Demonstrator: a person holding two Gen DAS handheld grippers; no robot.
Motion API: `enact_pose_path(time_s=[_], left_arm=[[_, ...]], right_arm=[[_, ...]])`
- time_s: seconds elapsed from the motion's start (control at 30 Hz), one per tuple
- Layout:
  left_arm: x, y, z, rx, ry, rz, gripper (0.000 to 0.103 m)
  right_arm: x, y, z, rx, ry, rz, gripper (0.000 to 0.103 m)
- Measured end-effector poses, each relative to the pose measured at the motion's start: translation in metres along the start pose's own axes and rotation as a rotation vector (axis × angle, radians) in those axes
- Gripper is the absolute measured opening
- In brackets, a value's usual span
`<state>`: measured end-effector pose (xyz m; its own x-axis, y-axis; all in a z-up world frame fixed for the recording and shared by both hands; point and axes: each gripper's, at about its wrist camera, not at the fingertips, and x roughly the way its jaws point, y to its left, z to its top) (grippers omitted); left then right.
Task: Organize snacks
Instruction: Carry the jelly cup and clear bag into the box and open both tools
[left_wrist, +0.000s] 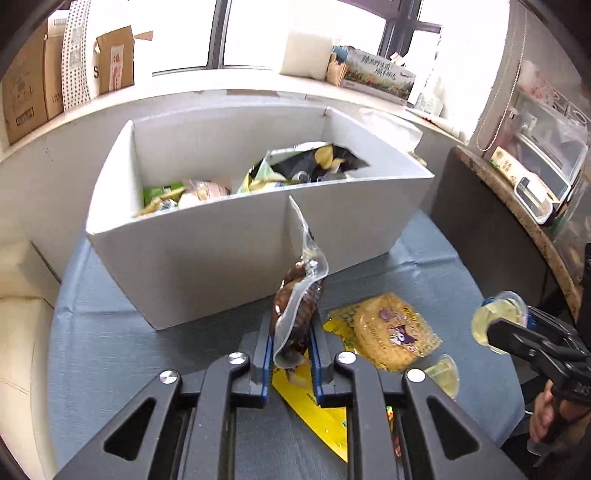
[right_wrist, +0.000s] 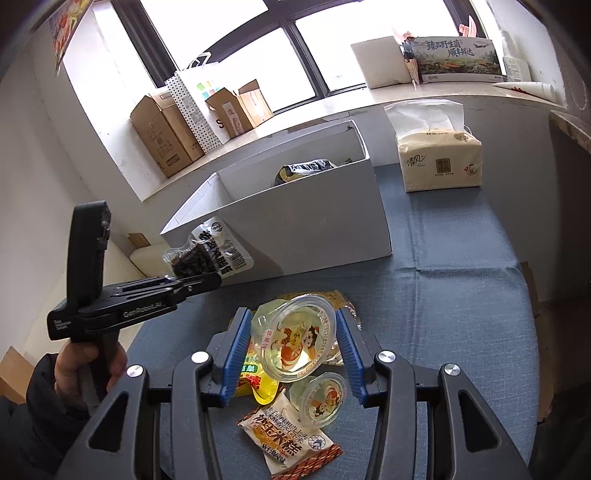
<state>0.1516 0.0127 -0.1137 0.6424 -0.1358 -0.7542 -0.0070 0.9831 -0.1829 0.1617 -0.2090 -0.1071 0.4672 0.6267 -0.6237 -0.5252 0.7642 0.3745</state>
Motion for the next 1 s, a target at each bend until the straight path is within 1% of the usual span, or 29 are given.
enact_pose_path(time_s=[0.1, 0.2, 0.3, 0.47, 0.6, 0.7, 0.77, 0.83, 0.93, 1.0], left_arm=[[-0.016, 0.000, 0.002, 0.025, -0.025, 0.005, 0.018], [-0.036, 0.003, 0.002, 0.014, -0.054, -0.025, 0.018], [-0.052, 0.002, 0.007, 0.013, -0.091, -0.025, 0.018], [-0.075, 0.005, 0.027, -0.002, -0.139, -0.020, 0.018], [-0.092, 0.018, 0.051, -0.026, -0.169, 0.000, 0.018], [-0.095, 0.028, 0.072, -0.044, -0.186, 0.013, 0.018], [-0.092, 0.033, 0.086, -0.050, -0.191, 0.031, 0.018], [-0.088, 0.038, 0.100, -0.056, -0.193, 0.033, 0.018], [-0.077, 0.045, 0.117, -0.068, -0.183, 0.051, 0.018], [-0.064, 0.050, 0.125, -0.073, -0.165, 0.063, 0.018]], right_arm=[[0.000, 0.003, 0.001, -0.003, -0.002, 0.003, 0.051], [0.002, 0.007, 0.002, -0.011, 0.002, 0.008, 0.051], [0.000, 0.012, 0.005, -0.019, -0.001, 0.019, 0.051], [-0.005, 0.025, 0.023, -0.048, -0.035, 0.036, 0.051], [-0.005, 0.040, 0.051, -0.083, -0.060, 0.050, 0.051], [0.001, 0.052, 0.079, -0.124, -0.081, 0.044, 0.051], [0.008, 0.057, 0.101, -0.136, -0.085, 0.043, 0.051], [0.017, 0.059, 0.122, -0.144, -0.092, 0.032, 0.051], [0.035, 0.057, 0.151, -0.147, -0.093, 0.011, 0.051], [0.052, 0.049, 0.165, -0.125, -0.068, -0.004, 0.051]])
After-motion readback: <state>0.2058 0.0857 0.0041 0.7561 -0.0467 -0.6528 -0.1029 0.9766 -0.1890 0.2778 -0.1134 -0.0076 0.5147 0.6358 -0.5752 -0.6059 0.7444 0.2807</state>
